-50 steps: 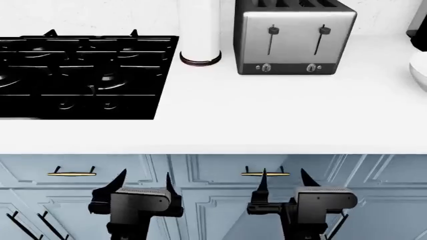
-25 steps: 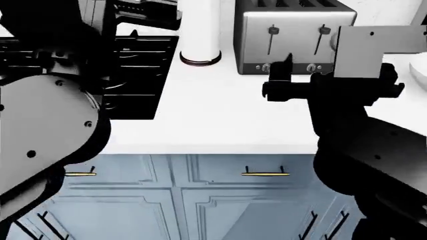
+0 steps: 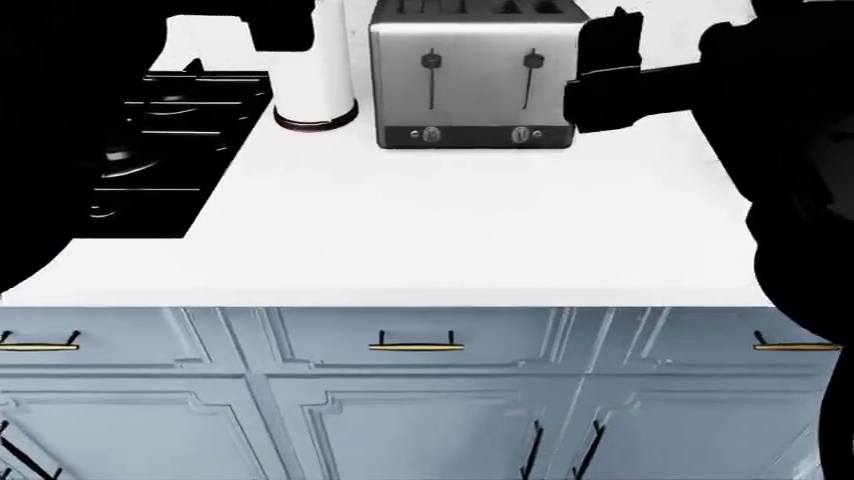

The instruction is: Place the two vegetables and bowl onto the tray for setting up a vegetable dip station.

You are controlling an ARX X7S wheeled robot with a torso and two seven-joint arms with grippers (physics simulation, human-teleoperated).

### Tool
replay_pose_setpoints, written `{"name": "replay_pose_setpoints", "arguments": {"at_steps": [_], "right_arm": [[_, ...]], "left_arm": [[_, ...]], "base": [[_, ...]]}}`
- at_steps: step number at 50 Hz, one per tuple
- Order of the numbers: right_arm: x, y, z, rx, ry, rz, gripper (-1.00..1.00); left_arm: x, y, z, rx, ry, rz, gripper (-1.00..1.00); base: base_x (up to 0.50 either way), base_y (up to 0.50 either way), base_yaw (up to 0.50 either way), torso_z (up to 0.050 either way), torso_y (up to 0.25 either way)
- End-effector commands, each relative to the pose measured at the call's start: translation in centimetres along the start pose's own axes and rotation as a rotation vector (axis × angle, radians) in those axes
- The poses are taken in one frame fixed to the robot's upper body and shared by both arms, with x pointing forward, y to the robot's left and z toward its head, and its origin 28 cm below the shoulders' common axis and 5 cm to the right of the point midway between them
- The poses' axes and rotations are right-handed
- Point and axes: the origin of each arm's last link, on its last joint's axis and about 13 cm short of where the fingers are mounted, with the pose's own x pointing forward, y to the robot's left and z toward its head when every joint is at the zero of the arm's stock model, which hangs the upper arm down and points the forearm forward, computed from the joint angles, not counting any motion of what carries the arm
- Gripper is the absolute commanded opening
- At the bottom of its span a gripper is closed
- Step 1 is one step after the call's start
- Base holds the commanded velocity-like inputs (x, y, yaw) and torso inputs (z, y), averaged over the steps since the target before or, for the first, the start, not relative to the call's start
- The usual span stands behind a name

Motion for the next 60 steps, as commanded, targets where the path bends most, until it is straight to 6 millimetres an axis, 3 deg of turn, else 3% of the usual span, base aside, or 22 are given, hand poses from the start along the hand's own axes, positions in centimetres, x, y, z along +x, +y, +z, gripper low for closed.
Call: {"name": "replay_pose_setpoints", "arguments": {"at_steps": [1,20,43,60], "right_arm": [[-0.61,-0.92,1.14,-0.014,-0.019,-0.012,1.00],[-0.52,-0.69,0.95,0.026,-0.048,0.044,1.00],[-0.47,-0.53,0.79,0.033,-0.041,0.057,1.00],[-0.50,-0.54,0.95,0.038,-0.034,0.055,1.00]], "left_arm": [[-0.28,0.59,0.81,-0.045,0.041,0.019,1.00],[-0.43,0.75,1.21,-0.084,0.014,0.011,1.00],[-0.62,0.65,1.37,-0.087,0.008,0.005,1.00],[-0.64,0.69,1.51,-0.092,0.005,0.005,1.00]], "base": [[-0.02,-0.50,0.00,0.000,0.000],[0.00,-0.50,0.00,0.000,0.000],[0.26,-0.43,0.00,0.000,0.000],[0.01,-0.50,0.00,0.000,0.000]]}}
